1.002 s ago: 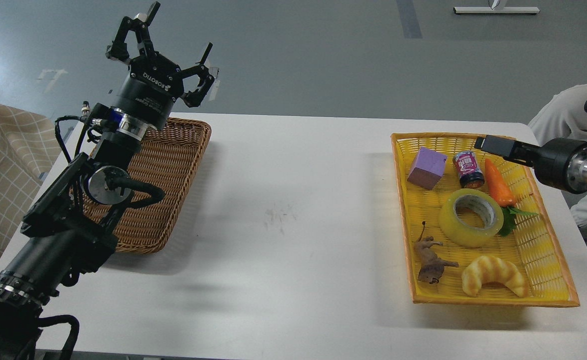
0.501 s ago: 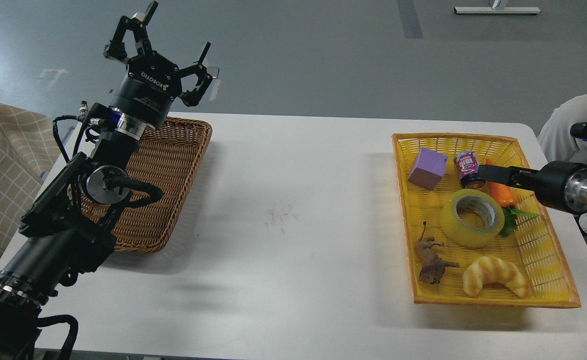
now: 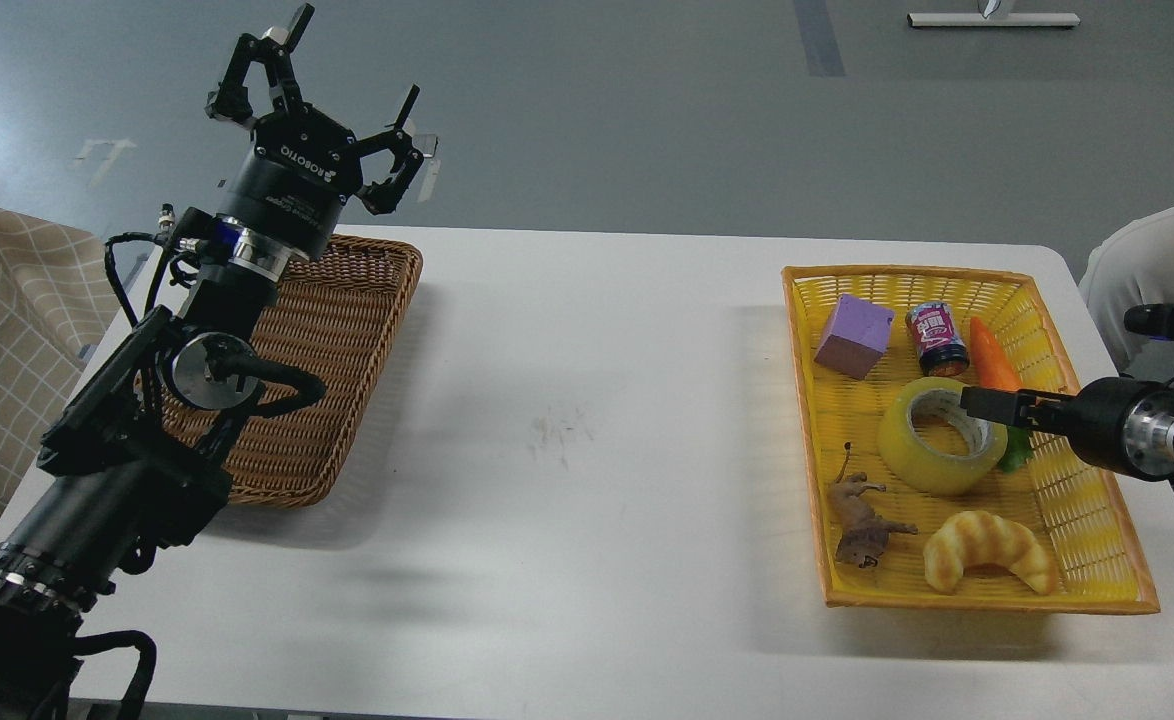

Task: Place and transfer tape with both arms
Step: 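Insert the right gripper into the tape roll's hole and grip it, then lift the tape roll out of the yellow basket with the right gripper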

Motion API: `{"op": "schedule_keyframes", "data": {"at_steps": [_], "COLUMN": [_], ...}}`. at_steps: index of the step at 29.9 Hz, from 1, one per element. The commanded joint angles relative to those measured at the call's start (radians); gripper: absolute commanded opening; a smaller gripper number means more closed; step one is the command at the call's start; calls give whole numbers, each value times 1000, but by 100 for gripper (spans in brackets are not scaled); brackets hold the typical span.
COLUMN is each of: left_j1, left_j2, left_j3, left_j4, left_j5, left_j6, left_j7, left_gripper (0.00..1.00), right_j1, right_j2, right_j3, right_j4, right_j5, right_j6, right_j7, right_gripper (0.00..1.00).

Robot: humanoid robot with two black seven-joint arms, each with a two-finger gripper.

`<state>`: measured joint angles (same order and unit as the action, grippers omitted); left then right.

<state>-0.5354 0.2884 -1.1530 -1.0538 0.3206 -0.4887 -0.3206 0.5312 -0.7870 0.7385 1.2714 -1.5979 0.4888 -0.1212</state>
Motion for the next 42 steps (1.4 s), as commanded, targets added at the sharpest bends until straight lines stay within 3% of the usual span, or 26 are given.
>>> {"op": "schedule_keyframes", "data": {"at_steps": [1, 10, 16, 17, 22, 25, 28, 33, 34, 35, 42], "left_j1": [0, 2, 2, 2, 2, 2, 2, 3, 3, 3, 2], "left_j2": [0, 0, 0, 0, 0, 0, 0, 0, 0, -2, -2], "left_j3": [-1, -1, -1, -1, -1, -1, -1, -1, -1, -1, -1], "left_j4": [0, 0, 0, 0, 0, 0, 0, 0, 0, 0, 0], "left_j5": [0, 0, 0, 0, 0, 0, 0, 0, -2, 0, -2], "left_j6": [0, 0, 0, 0, 0, 0, 0, 0, 0, 0, 0], "left_j7": [0, -1, -1, -1, 0, -1, -1, -1, -1, -1, 0], "left_gripper": [98, 98, 98, 98, 98, 98, 98, 98, 98, 98, 98], "right_j1": [-2, -22, -23, -23, -23, -25, -25, -25, -25, -22, -11], "right_j2": [8, 34, 48, 51, 63, 64, 63, 60, 55, 54, 34], "right_j3": [-2, -2, -4, -4, -4, -10, -31, -34, -34, -34, -25], "right_j4": [-1, -15, -41, -52, -70, -72, -72, -70, -67, -67, -20], "right_j5": [-14, -30, -30, -28, -28, -27, -25, -20, -19, -19, -13], "right_j6": [0, 0, 0, 0, 0, 0, 0, 0, 0, 0, 0], "right_j7": [0, 0, 0, 0, 0, 2, 5, 6, 6, 6, 0], "right_gripper": [89, 81, 66, 59, 53, 43, 25, 12, 3, 0, 0]}}
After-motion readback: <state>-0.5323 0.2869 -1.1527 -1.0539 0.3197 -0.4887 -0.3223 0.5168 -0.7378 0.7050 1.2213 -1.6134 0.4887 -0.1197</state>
